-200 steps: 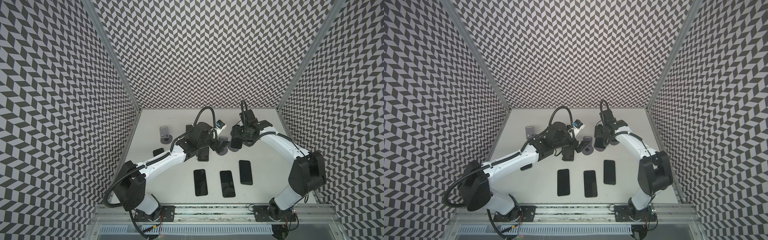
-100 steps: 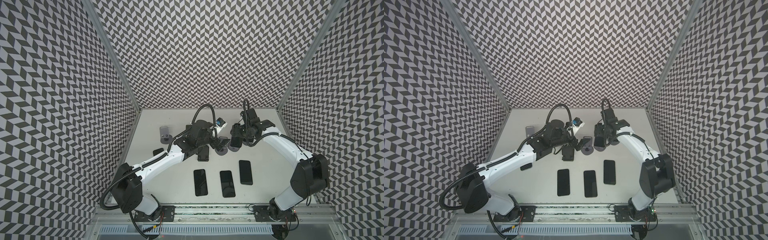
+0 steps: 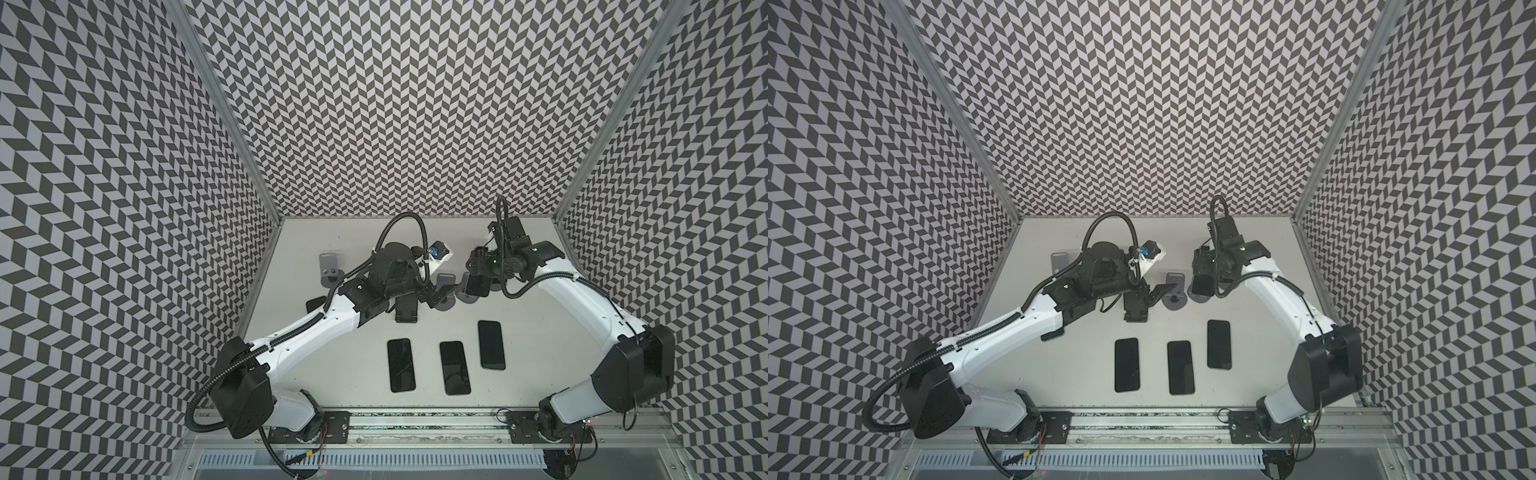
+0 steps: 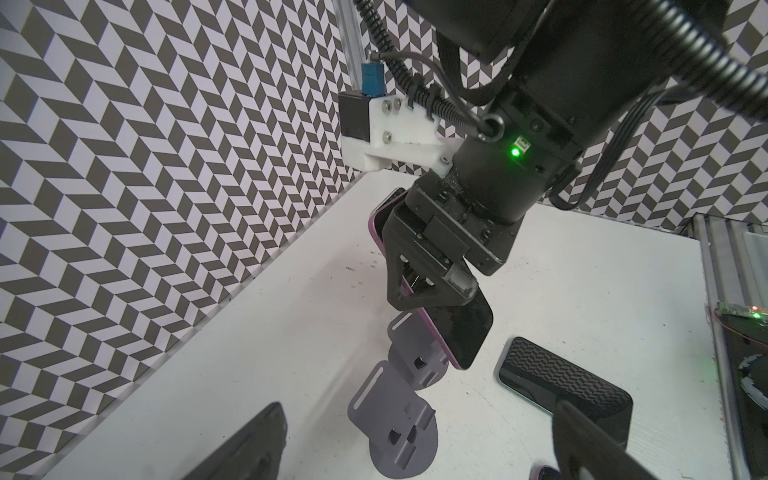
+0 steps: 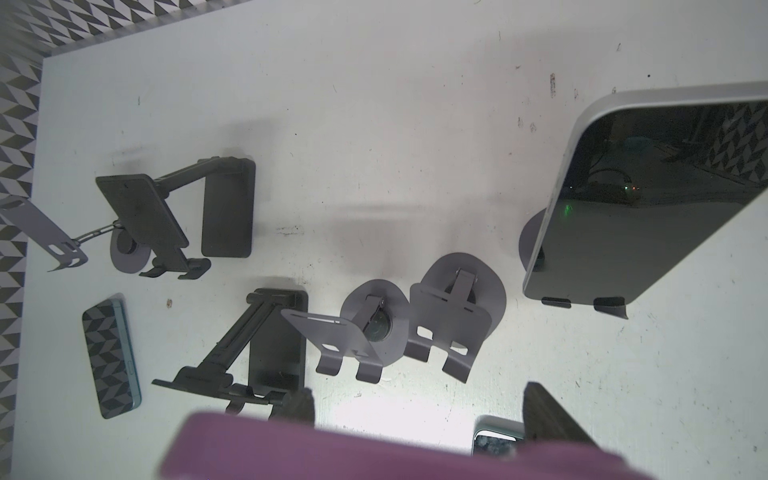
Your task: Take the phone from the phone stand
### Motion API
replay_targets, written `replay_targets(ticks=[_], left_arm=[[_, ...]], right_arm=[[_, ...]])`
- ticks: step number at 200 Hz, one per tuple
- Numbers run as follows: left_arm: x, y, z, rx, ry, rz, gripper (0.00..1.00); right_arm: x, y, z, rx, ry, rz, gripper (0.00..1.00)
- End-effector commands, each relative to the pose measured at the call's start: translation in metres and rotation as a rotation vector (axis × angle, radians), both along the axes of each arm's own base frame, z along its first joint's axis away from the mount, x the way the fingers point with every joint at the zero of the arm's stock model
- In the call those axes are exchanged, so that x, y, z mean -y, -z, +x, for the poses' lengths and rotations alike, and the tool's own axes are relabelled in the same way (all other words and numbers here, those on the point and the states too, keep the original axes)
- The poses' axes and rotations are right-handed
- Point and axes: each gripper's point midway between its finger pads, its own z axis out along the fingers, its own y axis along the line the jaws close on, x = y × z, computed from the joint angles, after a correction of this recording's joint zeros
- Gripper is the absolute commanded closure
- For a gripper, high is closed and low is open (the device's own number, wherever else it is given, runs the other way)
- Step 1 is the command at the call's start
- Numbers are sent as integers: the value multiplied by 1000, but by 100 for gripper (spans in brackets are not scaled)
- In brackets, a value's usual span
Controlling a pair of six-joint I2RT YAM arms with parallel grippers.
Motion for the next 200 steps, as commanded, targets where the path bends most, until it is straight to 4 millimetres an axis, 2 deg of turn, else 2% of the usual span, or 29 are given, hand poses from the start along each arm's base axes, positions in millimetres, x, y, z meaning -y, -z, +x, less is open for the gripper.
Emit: replay_targets(ticks=[1,30,78,113,200], left_arm=[[-2,-2,-17,12,57,-9,0],[-3,5,-34,-9,86,-20,0],[-12,13,-59,-34,110,-40,0],[-17,20,-66,-32,114,-28,0],[-4,20,-87,-16,177,-17,0]], right_arm=[[6,-22,-4,60,-1,-1,48],[13,-29,-13,67,4,-15,50],[22,-29,-35,35,5,-33,51],[26,-29,-47,0,8,-43,52],[50,-24,-74,-47,44,-131,52]])
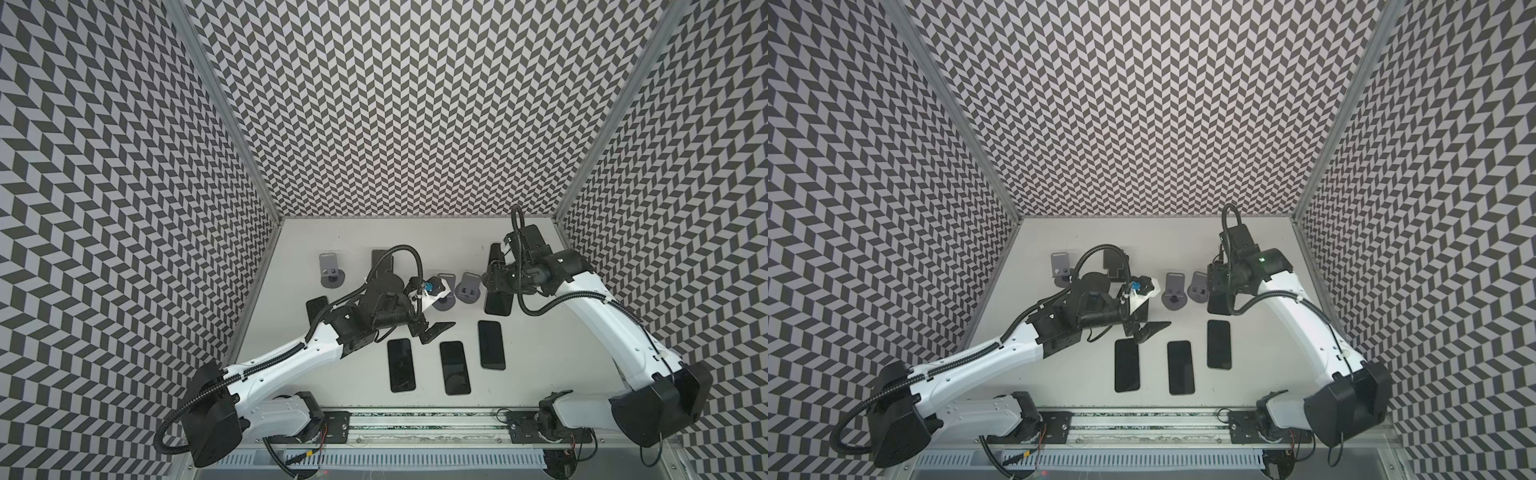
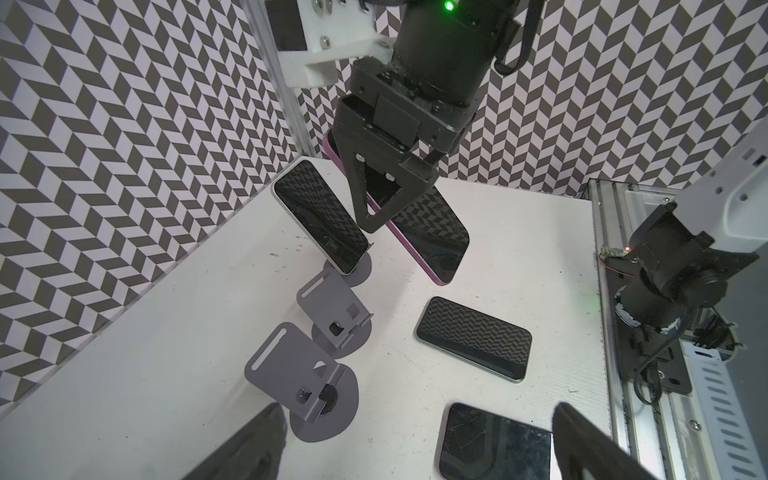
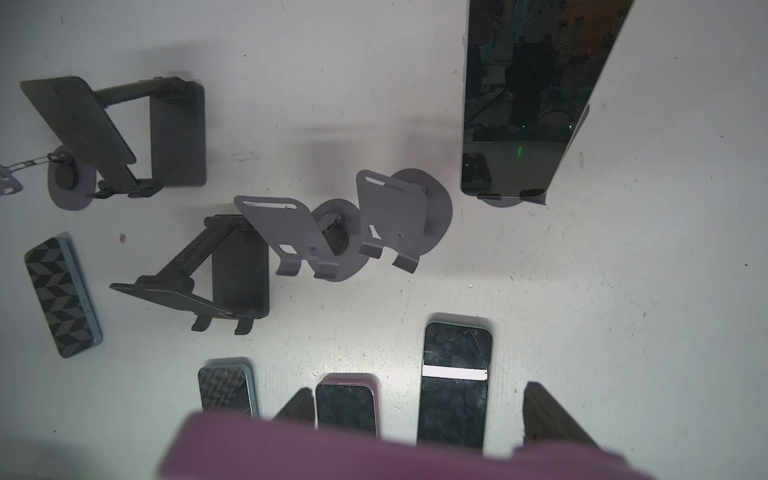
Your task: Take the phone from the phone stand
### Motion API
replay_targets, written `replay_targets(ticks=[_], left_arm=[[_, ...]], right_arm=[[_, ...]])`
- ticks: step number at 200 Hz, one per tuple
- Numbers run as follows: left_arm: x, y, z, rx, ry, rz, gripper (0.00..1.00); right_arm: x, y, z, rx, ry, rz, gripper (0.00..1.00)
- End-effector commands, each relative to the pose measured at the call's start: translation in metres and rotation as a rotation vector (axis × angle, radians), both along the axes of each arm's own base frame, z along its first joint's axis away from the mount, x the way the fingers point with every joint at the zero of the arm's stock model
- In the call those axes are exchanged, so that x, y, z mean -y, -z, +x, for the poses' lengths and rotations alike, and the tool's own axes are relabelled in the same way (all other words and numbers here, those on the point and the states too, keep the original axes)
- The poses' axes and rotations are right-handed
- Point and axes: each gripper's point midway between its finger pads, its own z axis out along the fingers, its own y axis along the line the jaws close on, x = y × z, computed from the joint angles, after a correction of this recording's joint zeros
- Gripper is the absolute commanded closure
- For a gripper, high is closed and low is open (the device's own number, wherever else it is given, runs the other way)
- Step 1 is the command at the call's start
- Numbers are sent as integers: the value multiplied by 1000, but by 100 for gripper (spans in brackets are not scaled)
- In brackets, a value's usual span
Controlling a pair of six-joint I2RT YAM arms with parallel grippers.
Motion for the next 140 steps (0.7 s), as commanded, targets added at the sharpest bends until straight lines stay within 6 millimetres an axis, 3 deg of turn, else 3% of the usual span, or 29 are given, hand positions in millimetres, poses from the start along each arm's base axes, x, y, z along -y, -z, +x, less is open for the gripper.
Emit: replay_targets(ticks=[1,68,140], left_arm=[[2,-6,-6,19,20,-19,0],[6,-11,-12,-8,38,-40,0],[8,-16,-14,-20,48,-49,0]], right_arm=[[12,-7,-7,36,21,-29,52],[19,7,-20,1,32,-45,52],[34,34,-33,-89,40,-114,53]])
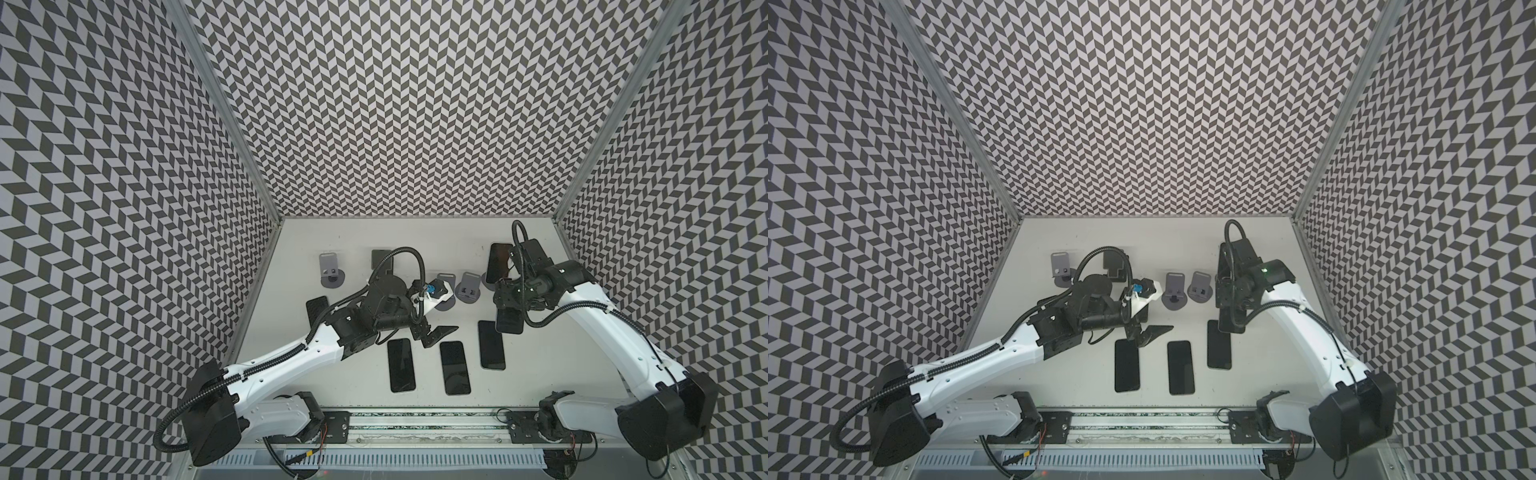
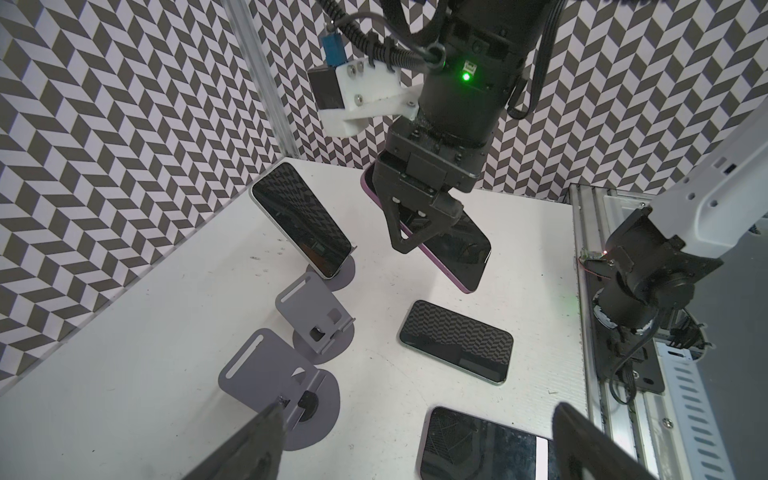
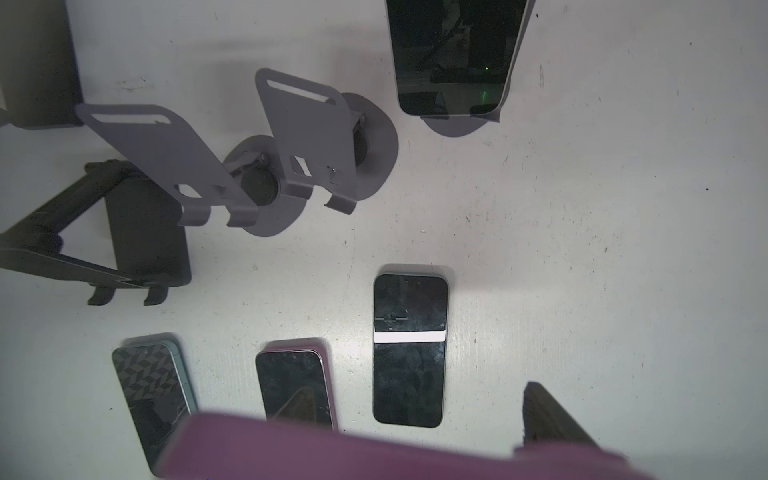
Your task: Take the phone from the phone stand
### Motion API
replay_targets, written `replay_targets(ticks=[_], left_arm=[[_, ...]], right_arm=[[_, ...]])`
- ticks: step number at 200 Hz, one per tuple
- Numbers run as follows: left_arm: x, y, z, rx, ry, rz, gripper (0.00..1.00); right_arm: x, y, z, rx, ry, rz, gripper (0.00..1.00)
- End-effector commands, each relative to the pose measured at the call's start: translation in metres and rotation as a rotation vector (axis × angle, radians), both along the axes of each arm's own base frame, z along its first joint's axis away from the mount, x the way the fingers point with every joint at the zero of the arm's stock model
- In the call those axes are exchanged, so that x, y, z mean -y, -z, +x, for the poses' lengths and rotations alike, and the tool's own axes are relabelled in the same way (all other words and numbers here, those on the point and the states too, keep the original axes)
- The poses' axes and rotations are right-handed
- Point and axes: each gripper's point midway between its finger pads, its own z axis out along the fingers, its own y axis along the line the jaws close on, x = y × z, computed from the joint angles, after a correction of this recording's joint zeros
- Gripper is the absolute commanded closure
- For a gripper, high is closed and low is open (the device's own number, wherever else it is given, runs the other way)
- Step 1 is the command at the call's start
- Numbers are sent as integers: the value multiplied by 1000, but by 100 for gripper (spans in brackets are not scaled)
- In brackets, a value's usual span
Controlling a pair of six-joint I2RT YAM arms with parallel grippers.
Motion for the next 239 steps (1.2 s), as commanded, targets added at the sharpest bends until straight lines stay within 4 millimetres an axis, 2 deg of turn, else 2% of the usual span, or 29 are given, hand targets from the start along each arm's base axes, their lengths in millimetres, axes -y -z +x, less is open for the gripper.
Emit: replay_targets(ticks=[1,70,78,96,131,170,239], left_arm=[[3,-15,-5,9,21,-35,0],[9,-11,-2,10,25,-31,0],[10,-11,-2,13,27,-30,0],[11,-10,-1,14,29,-18,0],[9,-13,-1,28,26,-20,0],[7,-2,-3,29,32,-2,0],[3,0,-5,37,29,-2,0]], right_arm=[[8,-3,0,27,5,-26,53],[13,14,1,-22,32,-29,53],[12,14,9,-1,35,-22,53],[12,22,12,-24,39,-27,53],[16,36,17,-62,54,-49,53],[22,54,18,-103,77,-70,54],[33,72,24,-129,98,-73,54]])
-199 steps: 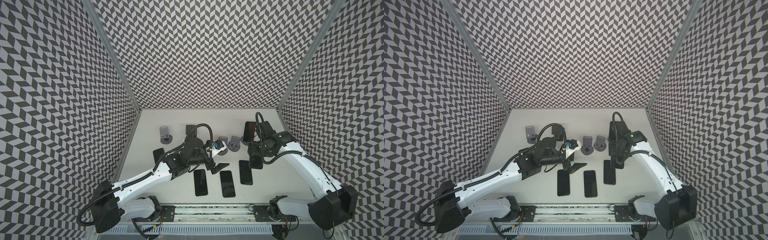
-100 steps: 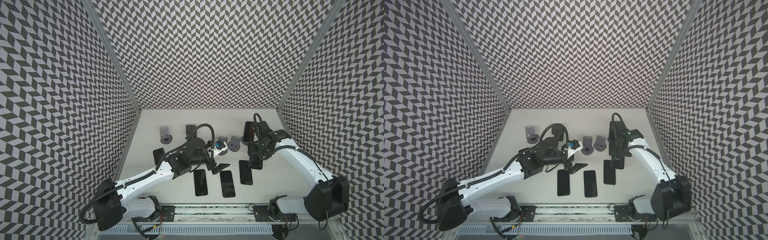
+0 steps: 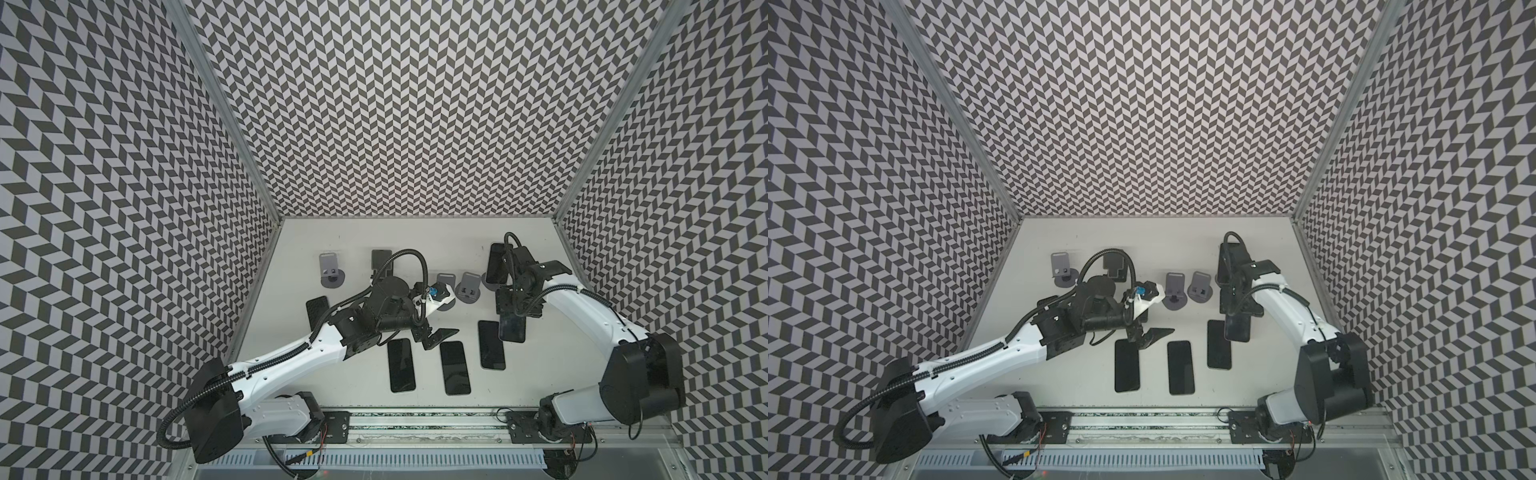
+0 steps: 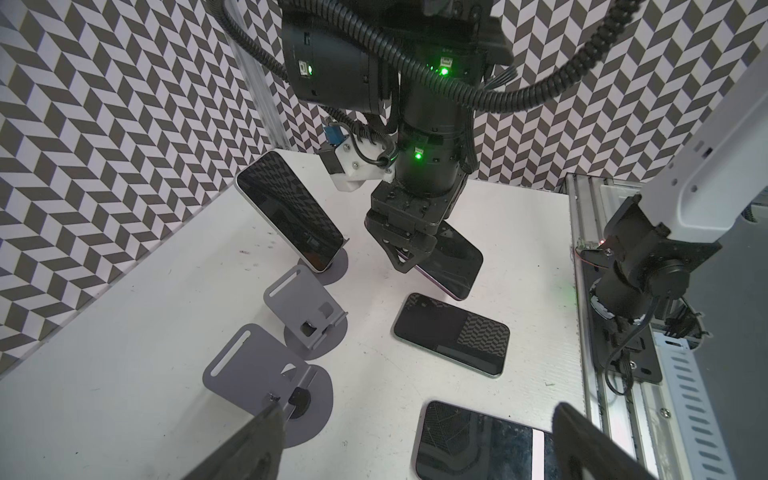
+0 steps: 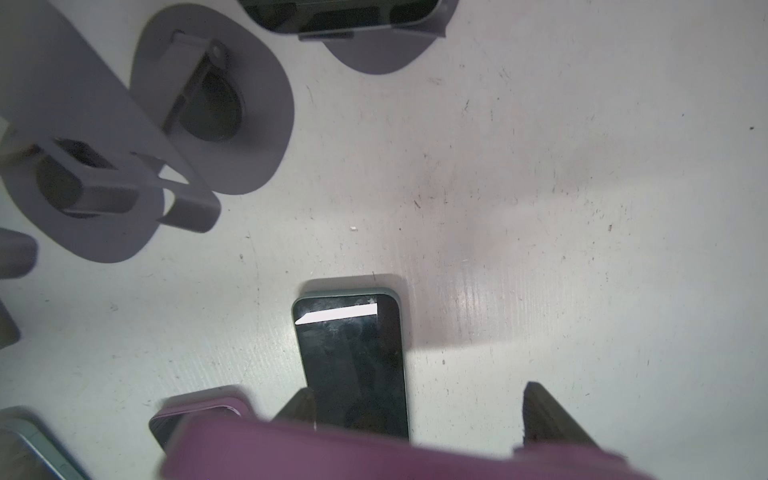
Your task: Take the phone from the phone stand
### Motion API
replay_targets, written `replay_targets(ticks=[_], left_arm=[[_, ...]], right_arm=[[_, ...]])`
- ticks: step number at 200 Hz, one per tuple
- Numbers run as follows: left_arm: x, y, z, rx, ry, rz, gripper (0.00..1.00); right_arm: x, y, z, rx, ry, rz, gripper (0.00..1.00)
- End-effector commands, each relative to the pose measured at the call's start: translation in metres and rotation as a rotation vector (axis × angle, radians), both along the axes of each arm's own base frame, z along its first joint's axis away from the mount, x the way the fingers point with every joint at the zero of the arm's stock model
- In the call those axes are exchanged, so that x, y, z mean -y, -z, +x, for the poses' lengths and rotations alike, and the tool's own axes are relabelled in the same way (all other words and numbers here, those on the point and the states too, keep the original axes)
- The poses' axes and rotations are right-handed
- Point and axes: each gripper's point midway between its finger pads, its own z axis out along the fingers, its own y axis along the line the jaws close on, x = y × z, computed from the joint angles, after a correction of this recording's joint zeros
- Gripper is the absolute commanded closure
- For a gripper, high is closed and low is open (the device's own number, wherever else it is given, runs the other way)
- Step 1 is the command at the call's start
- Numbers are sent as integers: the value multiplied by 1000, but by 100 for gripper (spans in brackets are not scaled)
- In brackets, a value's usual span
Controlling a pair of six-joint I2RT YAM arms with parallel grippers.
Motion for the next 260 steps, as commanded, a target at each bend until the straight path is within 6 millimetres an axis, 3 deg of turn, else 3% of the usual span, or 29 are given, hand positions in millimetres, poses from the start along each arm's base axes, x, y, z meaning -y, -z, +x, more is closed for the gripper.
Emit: replay_targets(ticks=[1,74,152,260], left_arm=[[0,-10,-3,43,16,-25,0],[-1,-12,0,81,11,-9,0],[3,-12,4,81,11,6,0],[14,-18,9,98,31,7,0]], right_arm=[[5,1,15,36,5,-3,54],[35,15,33,25,63,-6,54],[53,25,51,65,130,42,54],[77,46,51,12,188,108,53]])
